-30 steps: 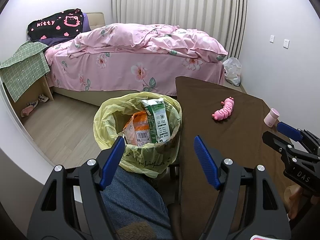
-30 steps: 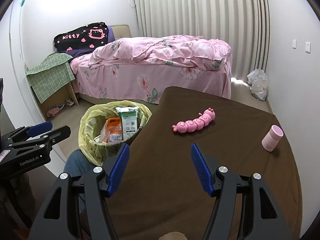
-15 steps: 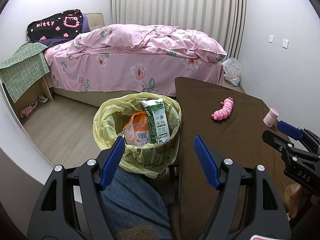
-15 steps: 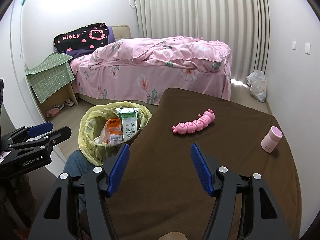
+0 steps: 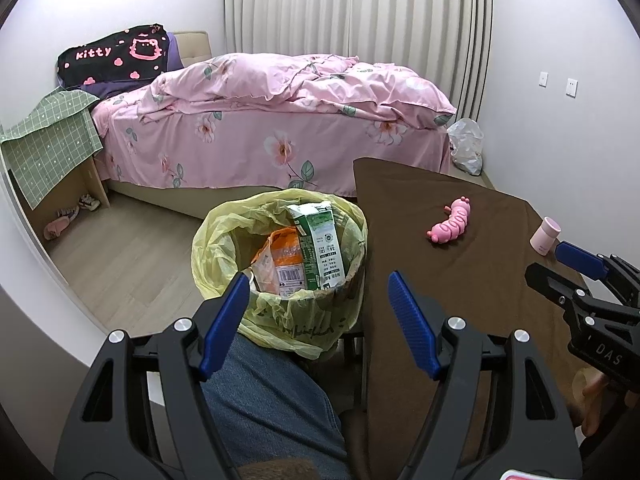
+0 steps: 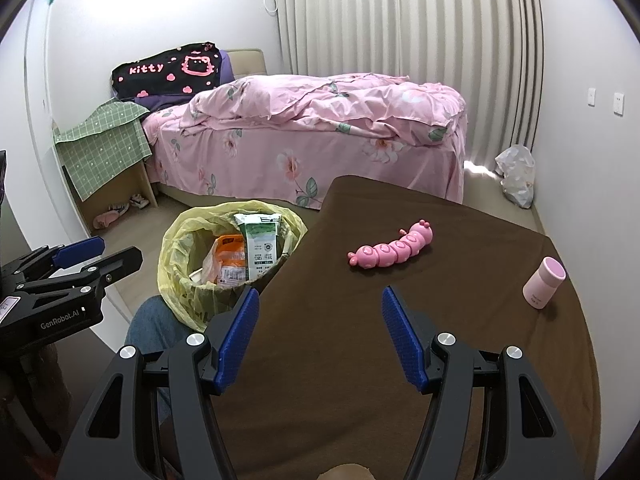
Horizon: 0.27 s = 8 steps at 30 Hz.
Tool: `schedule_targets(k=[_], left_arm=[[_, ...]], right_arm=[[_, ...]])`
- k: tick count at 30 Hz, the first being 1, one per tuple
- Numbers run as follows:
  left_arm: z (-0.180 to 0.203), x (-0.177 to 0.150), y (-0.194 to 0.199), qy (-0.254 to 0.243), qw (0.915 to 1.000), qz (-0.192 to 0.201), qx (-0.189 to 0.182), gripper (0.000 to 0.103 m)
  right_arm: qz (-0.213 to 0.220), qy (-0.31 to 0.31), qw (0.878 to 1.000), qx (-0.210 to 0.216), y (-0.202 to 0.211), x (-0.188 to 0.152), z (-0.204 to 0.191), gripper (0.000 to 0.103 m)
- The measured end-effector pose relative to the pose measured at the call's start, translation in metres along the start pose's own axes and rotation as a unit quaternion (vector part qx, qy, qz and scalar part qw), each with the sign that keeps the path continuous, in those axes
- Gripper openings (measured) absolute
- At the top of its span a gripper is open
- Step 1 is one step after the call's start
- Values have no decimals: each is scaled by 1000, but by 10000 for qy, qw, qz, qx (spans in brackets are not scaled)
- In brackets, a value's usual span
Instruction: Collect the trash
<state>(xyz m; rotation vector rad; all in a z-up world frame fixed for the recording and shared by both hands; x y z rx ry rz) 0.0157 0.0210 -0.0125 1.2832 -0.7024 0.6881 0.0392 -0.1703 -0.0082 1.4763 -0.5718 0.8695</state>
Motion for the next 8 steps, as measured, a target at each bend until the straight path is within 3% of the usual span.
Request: schedule_targets(k=[6, 8], left_arm=[[3, -9, -25, 198, 9981, -490, -304, 69], [10, -13, -37, 185, 9979, -574, -242, 78]], right_arm=[[-190, 0, 9998, 30, -12, -7, 12, 60], [-352, -65, 9994, 1, -26, -10, 28, 60]])
Point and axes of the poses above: each gripper's, at about its wrist camera, not at the fingertips, and y roughly against the way its jaws point, z to its right, x to its top, the point moved 3 cm from there along -y, roughly the way its jaws point, and after that the axes turned 10 degrees about -x, right-handed, at the moved point
